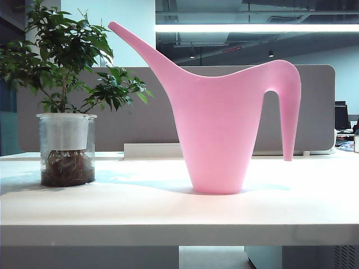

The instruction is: Pick up the watering can from the table, water the potted plant, and put the can back.

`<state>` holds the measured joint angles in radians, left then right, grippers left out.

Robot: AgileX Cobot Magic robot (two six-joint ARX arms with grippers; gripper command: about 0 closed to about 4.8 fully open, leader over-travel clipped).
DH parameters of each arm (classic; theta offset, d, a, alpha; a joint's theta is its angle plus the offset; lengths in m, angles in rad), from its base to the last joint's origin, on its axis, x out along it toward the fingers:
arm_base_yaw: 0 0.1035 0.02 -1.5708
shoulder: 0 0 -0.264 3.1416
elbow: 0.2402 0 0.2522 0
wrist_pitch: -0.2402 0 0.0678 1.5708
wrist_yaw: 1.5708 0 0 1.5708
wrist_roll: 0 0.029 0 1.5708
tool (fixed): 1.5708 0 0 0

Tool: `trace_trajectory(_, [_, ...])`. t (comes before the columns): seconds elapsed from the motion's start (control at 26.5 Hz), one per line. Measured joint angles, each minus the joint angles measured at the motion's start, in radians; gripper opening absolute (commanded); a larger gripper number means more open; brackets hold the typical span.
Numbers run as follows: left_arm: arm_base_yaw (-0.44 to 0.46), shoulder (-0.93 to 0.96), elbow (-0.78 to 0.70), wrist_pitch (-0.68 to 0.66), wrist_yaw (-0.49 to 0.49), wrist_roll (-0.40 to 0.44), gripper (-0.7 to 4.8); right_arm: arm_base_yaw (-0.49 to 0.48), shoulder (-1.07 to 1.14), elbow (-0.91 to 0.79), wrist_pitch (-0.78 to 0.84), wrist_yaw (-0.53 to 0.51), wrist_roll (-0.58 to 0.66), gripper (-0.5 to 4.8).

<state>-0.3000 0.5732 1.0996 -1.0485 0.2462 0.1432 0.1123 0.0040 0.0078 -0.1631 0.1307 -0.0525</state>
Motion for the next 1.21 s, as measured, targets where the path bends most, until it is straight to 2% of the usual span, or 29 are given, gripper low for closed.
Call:
trace_trajectory(0.72, [-0.001, -0.01, -0.006, 0.005, -0.001, 0.0, -0.05, -0.007, -0.003, 0.0, 0.005, 0.0, 0.0, -0.05])
trace_trajectory(0.83, [0.0, -0.051, -0.041, 0.012, -0.018, 0.067, -0.05, -0.007, -0.003, 0.0, 0.004, 0.0, 0.0, -0.05])
trace_trajectory(0.91, [0.058, -0.103, -0.187, 0.187, 0.031, 0.112, -0.05, -0.007, -0.003, 0.0, 0.005, 0.0, 0.0, -0.05])
trace_trajectory(1.02, [0.121, -0.14, -0.372, 0.394, 0.092, 0.114, -0.05, -0.006, -0.003, 0.0, 0.004, 0.0, 0.0, -0.05])
trace_trajectory(1.21, [0.233, -0.232, -0.63, 0.6, 0.107, 0.085, -0.05, -0.006, -0.003, 0.0, 0.005, 0.0, 0.0, -0.05])
